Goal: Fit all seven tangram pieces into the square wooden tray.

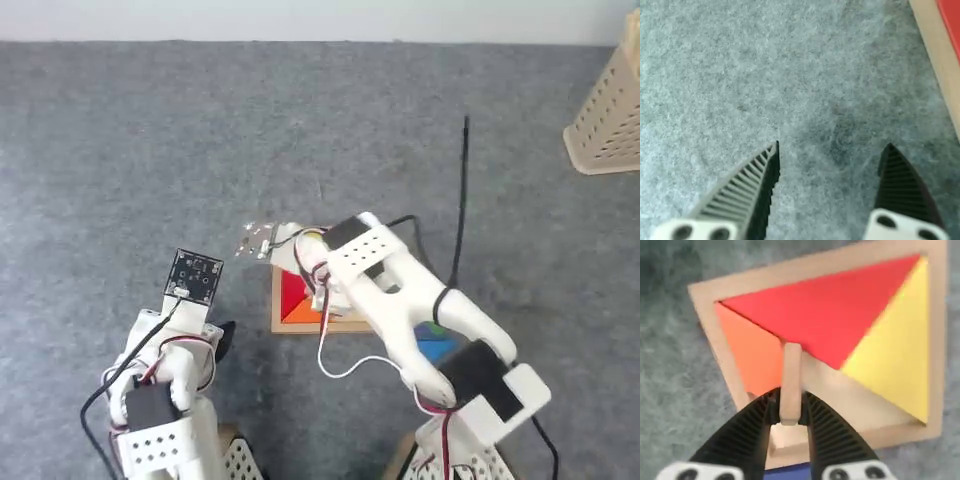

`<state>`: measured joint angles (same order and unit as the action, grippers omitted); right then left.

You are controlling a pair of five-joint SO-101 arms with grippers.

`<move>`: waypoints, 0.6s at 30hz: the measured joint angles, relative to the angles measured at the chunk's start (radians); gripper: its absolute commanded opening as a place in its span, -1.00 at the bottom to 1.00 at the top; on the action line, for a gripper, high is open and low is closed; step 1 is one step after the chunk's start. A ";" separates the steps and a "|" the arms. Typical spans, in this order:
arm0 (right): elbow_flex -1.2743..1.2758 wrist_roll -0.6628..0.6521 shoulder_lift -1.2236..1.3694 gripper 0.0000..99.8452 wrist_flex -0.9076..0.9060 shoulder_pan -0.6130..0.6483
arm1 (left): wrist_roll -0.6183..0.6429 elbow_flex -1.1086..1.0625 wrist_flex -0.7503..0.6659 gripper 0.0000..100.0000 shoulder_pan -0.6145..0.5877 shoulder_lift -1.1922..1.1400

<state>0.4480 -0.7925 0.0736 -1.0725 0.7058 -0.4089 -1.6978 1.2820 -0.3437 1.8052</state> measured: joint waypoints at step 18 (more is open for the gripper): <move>-0.020 -0.009 0.002 -0.55 -0.002 -0.015 | 0.000 0.000 0.000 -0.40 0.000 0.000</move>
<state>0.4281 -0.8017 0.0752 -1.0740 0.6905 -0.4089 -1.6978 1.2820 -0.3437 1.8052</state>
